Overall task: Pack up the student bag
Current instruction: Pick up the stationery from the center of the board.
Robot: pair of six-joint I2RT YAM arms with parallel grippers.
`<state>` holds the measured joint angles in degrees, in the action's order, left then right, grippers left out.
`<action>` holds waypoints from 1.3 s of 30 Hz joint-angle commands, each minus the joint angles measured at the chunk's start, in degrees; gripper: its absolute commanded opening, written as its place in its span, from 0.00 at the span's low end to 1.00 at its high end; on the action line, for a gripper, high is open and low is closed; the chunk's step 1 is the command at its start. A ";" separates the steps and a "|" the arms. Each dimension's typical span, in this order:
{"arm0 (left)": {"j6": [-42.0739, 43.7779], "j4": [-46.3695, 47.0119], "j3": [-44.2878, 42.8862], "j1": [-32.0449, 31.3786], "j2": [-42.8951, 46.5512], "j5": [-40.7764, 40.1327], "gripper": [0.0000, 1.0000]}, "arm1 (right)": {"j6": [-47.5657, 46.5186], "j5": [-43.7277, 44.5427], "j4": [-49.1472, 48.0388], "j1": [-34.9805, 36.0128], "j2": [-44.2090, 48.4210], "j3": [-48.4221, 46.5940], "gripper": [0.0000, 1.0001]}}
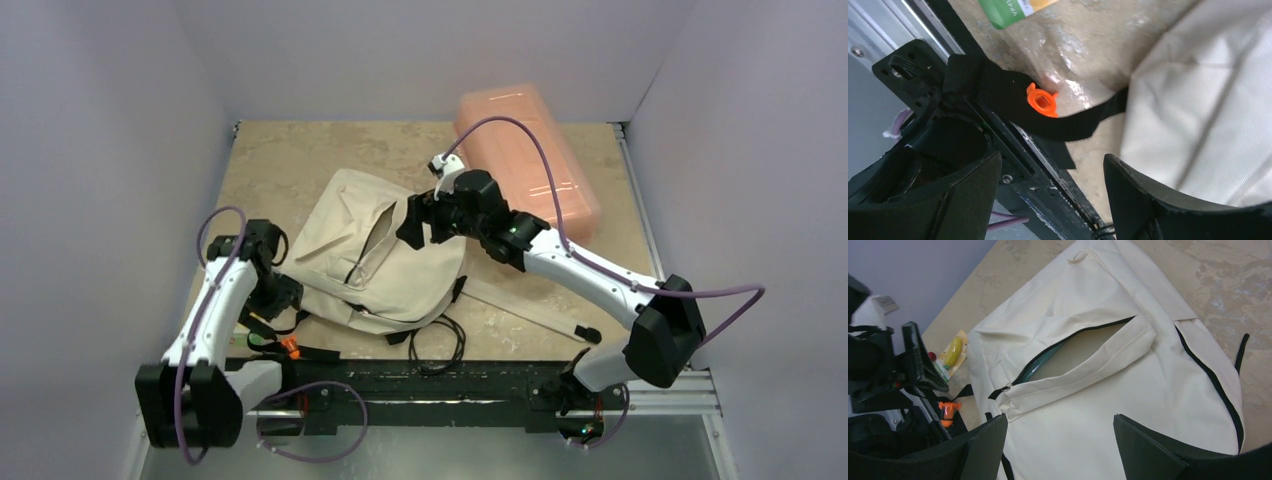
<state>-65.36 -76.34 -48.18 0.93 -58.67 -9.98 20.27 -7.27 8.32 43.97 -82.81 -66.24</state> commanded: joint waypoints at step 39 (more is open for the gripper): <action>-9.75 11.13 11.23 8.42 -14.16 9.71 0.57 | -1.11 -1.13 -6.29 0.86 6.95 3.20 0.82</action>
<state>-70.94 -66.57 -37.01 9.85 -75.37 -1.63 19.86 -8.27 4.69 44.62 -77.84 -63.35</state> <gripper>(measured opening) 0.615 0.816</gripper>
